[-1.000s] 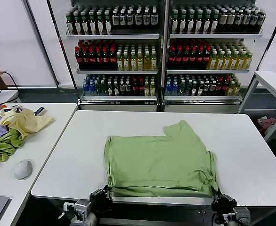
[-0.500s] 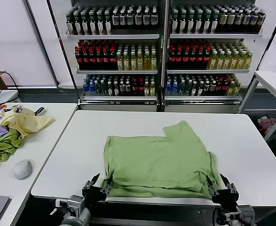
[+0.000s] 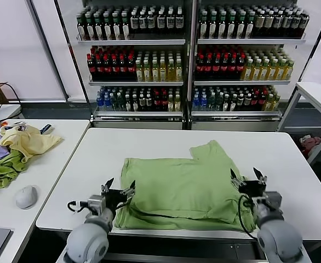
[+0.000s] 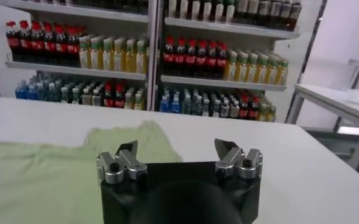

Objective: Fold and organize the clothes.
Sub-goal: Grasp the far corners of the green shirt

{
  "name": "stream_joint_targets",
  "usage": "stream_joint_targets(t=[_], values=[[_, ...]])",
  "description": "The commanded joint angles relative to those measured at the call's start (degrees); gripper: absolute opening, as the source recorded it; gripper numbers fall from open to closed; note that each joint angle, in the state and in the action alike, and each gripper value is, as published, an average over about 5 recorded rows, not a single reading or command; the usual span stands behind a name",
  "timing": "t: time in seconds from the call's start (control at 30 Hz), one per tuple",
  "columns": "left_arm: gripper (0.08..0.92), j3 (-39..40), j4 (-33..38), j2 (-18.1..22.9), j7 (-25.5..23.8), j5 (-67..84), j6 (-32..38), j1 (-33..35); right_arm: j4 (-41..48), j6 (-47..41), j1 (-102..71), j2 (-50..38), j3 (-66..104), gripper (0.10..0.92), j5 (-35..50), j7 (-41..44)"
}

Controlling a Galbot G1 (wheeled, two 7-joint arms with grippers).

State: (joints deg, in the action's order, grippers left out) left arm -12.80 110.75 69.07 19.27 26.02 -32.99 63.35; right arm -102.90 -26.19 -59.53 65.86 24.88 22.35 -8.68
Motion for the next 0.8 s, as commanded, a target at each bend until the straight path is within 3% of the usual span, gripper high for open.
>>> stream_joint_targets(t=[0.03, 0.4, 0.8], values=[[0.823, 3.4, -17.75, 1.8, 1.29, 1.54, -0.06, -18.34, 18.81, -1.43, 20.63, -0.08, -8.81, 0.823, 2.22, -0.38], [0.823, 6.9, -34.22, 4.49, 2.02, -2.07, -0.34, -27.11, 44.69, 0.26, 37.25, 6.6, -14.77, 0.823, -3.22, 2.22], [0.823, 8.06, -35.31, 5.09, 1.4, 2.98, -0.45, -26.75, 52.81, 0.55, 39.0, 9.21, -14.67, 0.821, -5.03, 3.05]])
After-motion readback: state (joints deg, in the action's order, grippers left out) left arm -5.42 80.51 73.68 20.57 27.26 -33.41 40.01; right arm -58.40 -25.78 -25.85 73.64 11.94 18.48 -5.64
